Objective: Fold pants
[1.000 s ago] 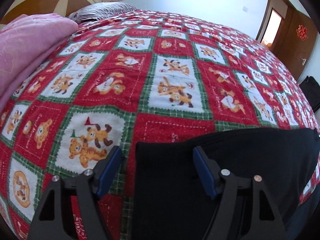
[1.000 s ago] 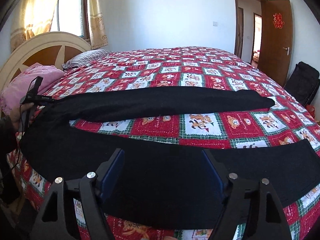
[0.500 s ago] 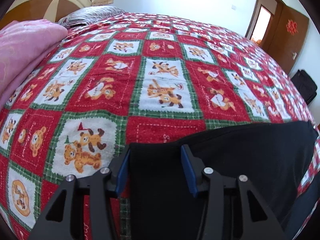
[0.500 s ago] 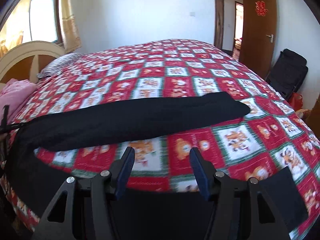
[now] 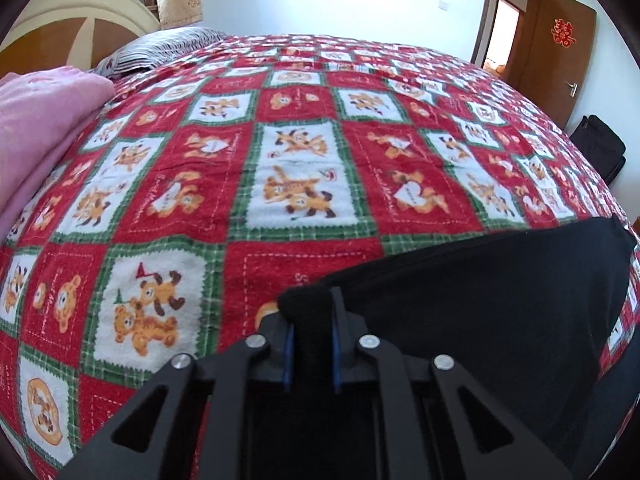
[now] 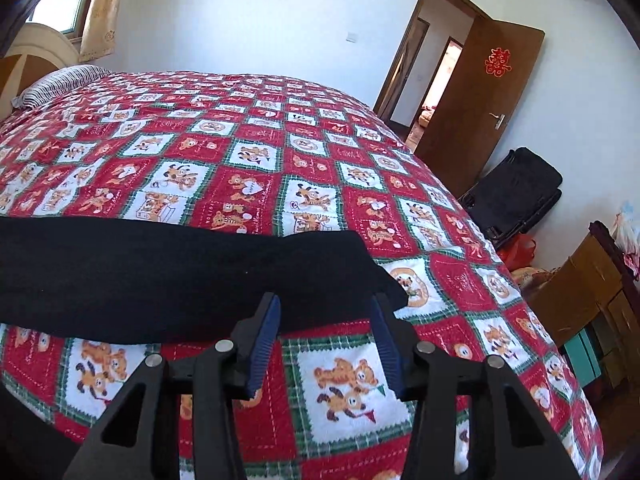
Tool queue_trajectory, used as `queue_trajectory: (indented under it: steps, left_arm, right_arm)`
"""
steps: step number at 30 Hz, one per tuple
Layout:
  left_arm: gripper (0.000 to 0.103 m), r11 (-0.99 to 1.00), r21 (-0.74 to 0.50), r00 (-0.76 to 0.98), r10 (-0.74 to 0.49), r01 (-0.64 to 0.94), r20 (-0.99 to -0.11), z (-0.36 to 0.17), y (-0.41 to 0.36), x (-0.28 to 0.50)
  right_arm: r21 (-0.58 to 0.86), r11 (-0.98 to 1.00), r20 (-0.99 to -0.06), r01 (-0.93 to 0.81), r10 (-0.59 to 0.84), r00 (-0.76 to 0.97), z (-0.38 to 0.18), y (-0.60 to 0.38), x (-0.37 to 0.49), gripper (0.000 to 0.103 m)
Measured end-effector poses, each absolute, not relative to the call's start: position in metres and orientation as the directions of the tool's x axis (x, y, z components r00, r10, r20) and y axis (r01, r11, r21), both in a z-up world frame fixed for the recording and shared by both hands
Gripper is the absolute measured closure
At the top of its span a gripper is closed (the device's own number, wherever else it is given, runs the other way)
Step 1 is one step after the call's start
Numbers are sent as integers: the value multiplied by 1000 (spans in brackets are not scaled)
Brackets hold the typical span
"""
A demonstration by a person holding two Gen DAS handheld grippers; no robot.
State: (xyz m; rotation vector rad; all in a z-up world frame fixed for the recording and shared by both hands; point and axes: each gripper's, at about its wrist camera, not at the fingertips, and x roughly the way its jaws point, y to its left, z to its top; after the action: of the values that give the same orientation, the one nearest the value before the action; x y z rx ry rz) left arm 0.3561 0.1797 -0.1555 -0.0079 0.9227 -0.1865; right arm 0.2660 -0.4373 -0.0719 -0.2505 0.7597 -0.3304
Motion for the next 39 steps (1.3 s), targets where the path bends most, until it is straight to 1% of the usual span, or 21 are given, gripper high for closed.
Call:
queue_trajectory:
  steps: [3, 6, 9, 11, 12, 15, 18, 21, 22, 23, 25, 27, 28, 29, 30, 31, 35, 39]
  left_arm:
    - [88, 980, -121, 573, -192, 160, -797, -157, 184, 359]
    - [88, 979, -113, 569, -190, 167, -800, -158, 181, 360]
    - [88, 978, -99, 568, -188, 184, -802, -159, 178, 360]
    - [88, 976, -109, 562, -198, 188, -803, -159, 180, 361]
    - [88, 976, -110, 560, -199, 189, -804, -159, 180, 362]
    - [88, 977, -97, 559, -189, 190, -807, -159, 178, 362]
    - [88, 979, -74, 563, -170, 190, -809, -159, 175, 361]
    - [87, 980, -63, 563, -160, 188, -811, -160, 173, 361]
    - [87, 980, -61, 560, -158, 188, -813, -160, 173, 362]
    - [84, 982, -65, 556, -155, 178, -817, -159, 175, 363]
    - [84, 984, -80, 548, -157, 162, -821, -159, 176, 365]
    - [84, 983, -51, 549, -141, 175, -824, -159, 172, 365]
    - [84, 982, -37, 550, -135, 185, -824, -159, 170, 364]
    - [84, 980, -21, 552, -129, 197, -824, -158, 169, 364]
    - [86, 979, -17, 552, -130, 205, -824, -157, 169, 364]
    - [87, 978, -18, 549, -132, 209, -825, -156, 169, 364]
    - [88, 976, -9, 559, -133, 218, -819, -150, 170, 365]
    - [89, 976, -42, 601, -165, 212, -782, -137, 176, 359]
  right_arm:
    - [-351, 917, -636, 188, -381, 671, -78, -441, 276, 62]
    - [-337, 925, -662, 174, -364, 656, -87, -449, 291, 62]
    - [-280, 944, -705, 177, -327, 629, -97, -460, 309, 62]
    - [-205, 961, -744, 185, -276, 608, -105, -469, 324, 62]
    - [-163, 968, -768, 189, -245, 591, -110, -474, 332, 60]
    - [-86, 968, -808, 236, -206, 552, -123, -483, 357, 49]
    - [-49, 966, -824, 252, -182, 537, -130, -498, 376, 49]
    - [-4, 976, -834, 219, -125, 538, -135, -500, 393, 48]
    - [-5, 978, -838, 208, -118, 533, -138, -499, 397, 48]
    - [-8, 980, -845, 199, -113, 522, -142, -498, 402, 48]
    - [1, 983, -865, 186, -92, 493, -151, -498, 410, 48]
    - [-17, 983, -862, 180, -106, 495, -153, -497, 415, 49]
    - [-14, 983, -863, 185, -106, 495, -153, -497, 415, 57]
    - [-10, 983, -864, 185, -101, 493, -152, -496, 414, 68]
    - [-6, 985, -863, 175, -94, 497, -151, -495, 413, 87]
    - [5, 987, -861, 159, -77, 502, -149, -493, 411, 93]
    - [-14, 989, -853, 144, -87, 514, -141, -486, 400, 95]
    - [-9, 988, -813, 152, -96, 574, -118, -481, 383, 96]
